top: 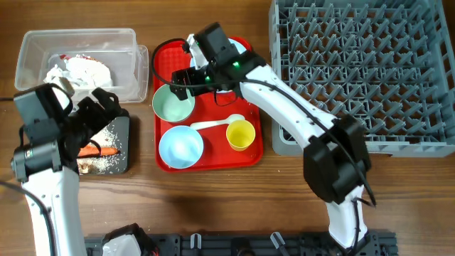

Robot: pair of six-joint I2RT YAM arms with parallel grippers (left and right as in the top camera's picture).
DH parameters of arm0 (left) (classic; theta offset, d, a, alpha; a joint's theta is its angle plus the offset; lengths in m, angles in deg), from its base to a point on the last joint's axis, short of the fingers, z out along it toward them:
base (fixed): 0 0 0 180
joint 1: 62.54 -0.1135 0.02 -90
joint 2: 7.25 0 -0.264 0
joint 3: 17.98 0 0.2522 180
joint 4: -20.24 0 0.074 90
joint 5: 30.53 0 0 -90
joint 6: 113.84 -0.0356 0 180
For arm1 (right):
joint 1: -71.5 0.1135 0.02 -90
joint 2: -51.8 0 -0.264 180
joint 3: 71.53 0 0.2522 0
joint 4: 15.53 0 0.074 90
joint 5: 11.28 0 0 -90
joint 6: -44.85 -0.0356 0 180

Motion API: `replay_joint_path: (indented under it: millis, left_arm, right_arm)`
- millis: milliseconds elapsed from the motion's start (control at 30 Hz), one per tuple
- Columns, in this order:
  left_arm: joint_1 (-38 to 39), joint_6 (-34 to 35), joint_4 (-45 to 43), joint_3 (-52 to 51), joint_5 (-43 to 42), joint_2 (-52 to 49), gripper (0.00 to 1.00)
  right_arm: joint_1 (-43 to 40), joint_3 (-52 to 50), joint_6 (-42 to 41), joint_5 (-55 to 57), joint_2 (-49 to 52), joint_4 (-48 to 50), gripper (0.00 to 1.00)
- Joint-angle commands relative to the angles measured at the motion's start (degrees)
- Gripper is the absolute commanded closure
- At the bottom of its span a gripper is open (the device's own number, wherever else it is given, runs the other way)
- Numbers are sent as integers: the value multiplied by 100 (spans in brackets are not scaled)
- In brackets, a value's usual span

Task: Sort waste into correct bins and load items into the dishwasher rack
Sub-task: 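Reach the right gripper to the mint bowl and grasp its rim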

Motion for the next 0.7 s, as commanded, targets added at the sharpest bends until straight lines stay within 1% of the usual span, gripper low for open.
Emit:
replay_joint_path:
  millis: [0, 33, 67, 133, 233, 333, 433, 467, 500, 567, 667]
  left_arm:
    - [-11, -238, -11, 42, -184, -378, 0]
    - [-11, -238, -11, 42, -181, -437, 0]
    - [-11, -238, -11, 42, -181, -564, 0]
    - [-11, -238, -11, 42, -184, -702, 0]
    - [-11, -238, -11, 42, -184, -741, 0]
    - [-11, -238, -11, 42, -181, -741, 0]
    - [-11, -238, -11, 42, -181, -741, 0]
    - [-11, -238, -11, 42, -181, -741, 0]
    - [-11, -238, -11, 42, -181, -741, 0]
    - [-11, -238, -11, 42, -181, -741, 0]
    - [-11, -238, -11, 42, -181, -741, 0]
  right_arm:
    - [17, 160, -713, 94, 448, -315, 0]
    - [17, 160, -870, 52, 566, -310, 0]
    - [28, 157, -1001, 44, 706, -284, 5]
    - [74, 157, -1003, 39, 911, -199, 18]
    - [98, 111, -1143, 186, 1036, 26, 46]
    - [98, 59, -1145, 382, 1036, 101, 71]
    - [98, 42, -1150, 474, 1036, 20, 75]
    - [101, -22, -1158, 579, 1036, 15, 79]
    - [98, -101, -1220, 699, 1036, 13, 86]
    - [98, -232, -1300, 807, 1036, 11, 96]
    - [96, -221, -1279, 804, 1032, 9, 96]
